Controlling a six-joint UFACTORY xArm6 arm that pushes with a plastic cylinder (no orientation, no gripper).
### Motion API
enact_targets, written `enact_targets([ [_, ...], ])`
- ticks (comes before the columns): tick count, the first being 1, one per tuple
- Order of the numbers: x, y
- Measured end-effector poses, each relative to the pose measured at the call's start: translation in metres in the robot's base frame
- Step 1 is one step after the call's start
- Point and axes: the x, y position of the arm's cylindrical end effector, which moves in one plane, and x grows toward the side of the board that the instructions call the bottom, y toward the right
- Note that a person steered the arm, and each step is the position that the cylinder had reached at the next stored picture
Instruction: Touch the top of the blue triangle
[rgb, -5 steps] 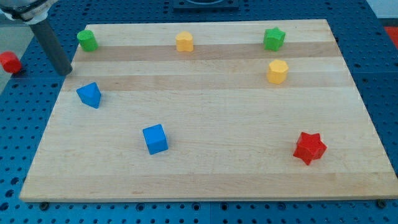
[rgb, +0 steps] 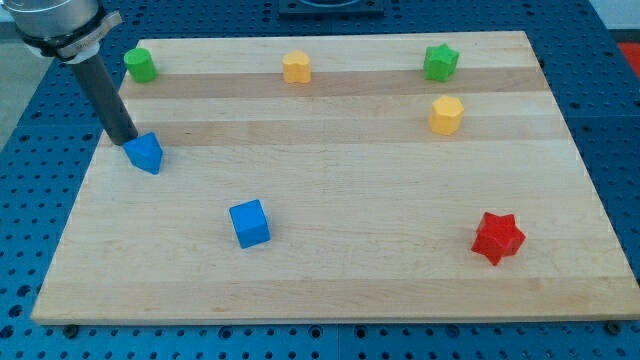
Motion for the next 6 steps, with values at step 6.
enact_targets([
  [6, -0.024, 0.009],
])
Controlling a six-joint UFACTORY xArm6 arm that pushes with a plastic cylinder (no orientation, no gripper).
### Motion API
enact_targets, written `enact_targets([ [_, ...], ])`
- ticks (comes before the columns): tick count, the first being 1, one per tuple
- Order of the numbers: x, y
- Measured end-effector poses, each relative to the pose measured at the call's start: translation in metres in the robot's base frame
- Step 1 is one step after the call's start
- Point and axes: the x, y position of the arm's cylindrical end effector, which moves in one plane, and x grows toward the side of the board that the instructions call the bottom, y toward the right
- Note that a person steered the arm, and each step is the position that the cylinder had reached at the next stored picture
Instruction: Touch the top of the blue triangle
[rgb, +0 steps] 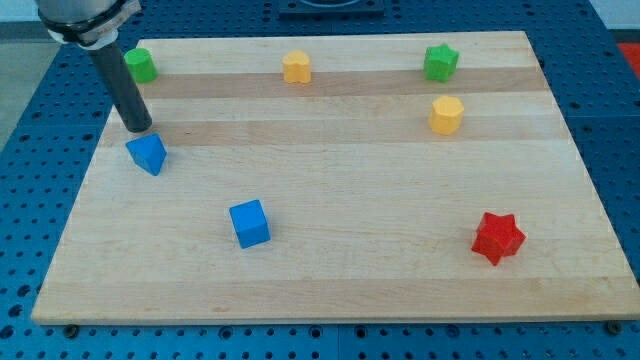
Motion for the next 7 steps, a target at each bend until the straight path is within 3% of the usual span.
enact_targets([
  [4, -0.031, -0.047],
  [7, -0.031, -0.040],
])
